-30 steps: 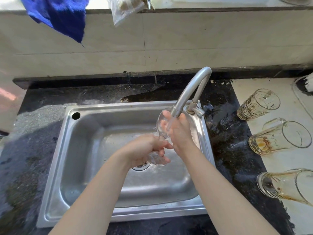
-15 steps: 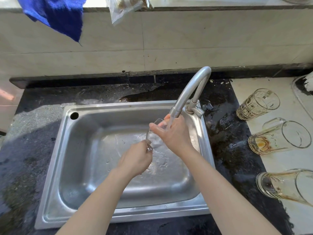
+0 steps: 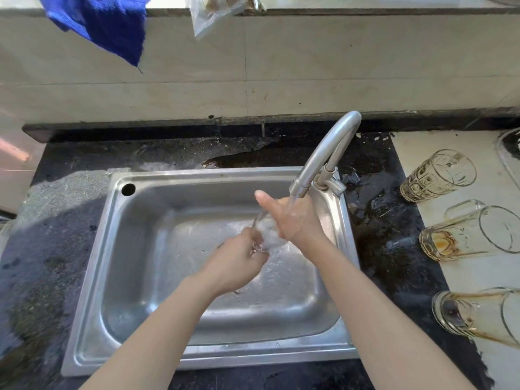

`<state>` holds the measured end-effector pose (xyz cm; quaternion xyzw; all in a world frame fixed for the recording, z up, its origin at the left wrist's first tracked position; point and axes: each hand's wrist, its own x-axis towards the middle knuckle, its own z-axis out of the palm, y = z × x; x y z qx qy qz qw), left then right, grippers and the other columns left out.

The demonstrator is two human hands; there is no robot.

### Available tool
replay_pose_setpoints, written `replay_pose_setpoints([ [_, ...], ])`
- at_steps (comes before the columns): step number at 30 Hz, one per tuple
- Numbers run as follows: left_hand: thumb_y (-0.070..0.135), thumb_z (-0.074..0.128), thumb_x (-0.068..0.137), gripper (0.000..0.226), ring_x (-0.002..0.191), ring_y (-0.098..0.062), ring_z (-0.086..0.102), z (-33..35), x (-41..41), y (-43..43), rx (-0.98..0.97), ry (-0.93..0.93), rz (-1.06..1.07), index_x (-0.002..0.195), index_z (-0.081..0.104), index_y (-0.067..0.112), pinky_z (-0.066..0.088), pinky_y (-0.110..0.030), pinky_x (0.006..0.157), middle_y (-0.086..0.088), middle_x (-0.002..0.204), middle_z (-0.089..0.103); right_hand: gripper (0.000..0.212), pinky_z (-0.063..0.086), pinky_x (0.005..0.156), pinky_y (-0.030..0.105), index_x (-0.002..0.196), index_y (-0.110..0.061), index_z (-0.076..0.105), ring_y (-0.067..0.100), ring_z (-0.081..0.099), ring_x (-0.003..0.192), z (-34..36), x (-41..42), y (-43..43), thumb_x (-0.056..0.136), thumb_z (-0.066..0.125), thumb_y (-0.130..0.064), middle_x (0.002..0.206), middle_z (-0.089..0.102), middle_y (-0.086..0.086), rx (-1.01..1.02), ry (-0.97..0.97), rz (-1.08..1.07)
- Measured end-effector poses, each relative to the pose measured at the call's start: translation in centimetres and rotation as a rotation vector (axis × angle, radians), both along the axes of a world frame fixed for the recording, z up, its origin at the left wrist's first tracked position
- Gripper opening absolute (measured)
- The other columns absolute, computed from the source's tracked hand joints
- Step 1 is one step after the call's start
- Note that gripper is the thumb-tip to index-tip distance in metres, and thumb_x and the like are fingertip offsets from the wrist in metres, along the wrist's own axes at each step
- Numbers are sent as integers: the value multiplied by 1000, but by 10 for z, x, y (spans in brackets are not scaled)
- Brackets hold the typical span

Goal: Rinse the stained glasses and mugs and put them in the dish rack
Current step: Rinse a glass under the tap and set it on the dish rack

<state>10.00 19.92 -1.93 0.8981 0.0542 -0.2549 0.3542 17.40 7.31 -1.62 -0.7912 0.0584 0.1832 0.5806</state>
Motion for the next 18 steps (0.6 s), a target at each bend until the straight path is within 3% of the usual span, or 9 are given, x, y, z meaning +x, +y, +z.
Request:
replay_pose_setpoints([
  [3,43,60,88,42,61,-10,54,9,-2,-7,-275,138,136,125,41,34,47,-27,58,9,80,56,47,33,53,24,53,-18,41,19,36,58,-3,-3,-6,76,75,-39,60,49,19,240,96,-229],
  [6,64,47,87,51,38,-7,29,13,-2,-10,-635,384,321,123,49,28,39,-26,52,12,48,34,40,38,65,26,54,-18,46,20,42,67,-9,-5,-14,81,71,-33,63,39,24,365,110,-156],
  [8,76,31,82,67,37,-9,19,14,-1,-10,-784,503,358,117,51,23,42,-26,56,7,48,22,36,37,72,32,54,-20,54,22,44,70,-13,-4,-17,87,62,-31,62,45,13,439,119,-120],
  [10,80,24,78,75,34,-7,17,12,-1,-12,-899,572,382,105,50,15,46,-26,56,7,49,18,37,42,68,30,61,-15,58,15,52,64,-14,-3,-18,94,54,-32,62,54,0,432,120,-106],
  [15,82,15,77,79,24,0,23,8,1,-15,-1201,766,425,79,51,12,48,-22,48,11,37,23,21,49,80,33,91,-10,62,9,59,75,-11,0,-20,96,55,-30,77,58,-3,541,210,-91],
  [18,80,11,77,85,24,-2,27,8,6,-13,-1179,759,384,79,56,8,51,-22,50,9,35,26,15,50,80,32,87,-16,62,12,59,76,-9,2,-22,91,61,-31,80,57,0,673,294,-26],
])
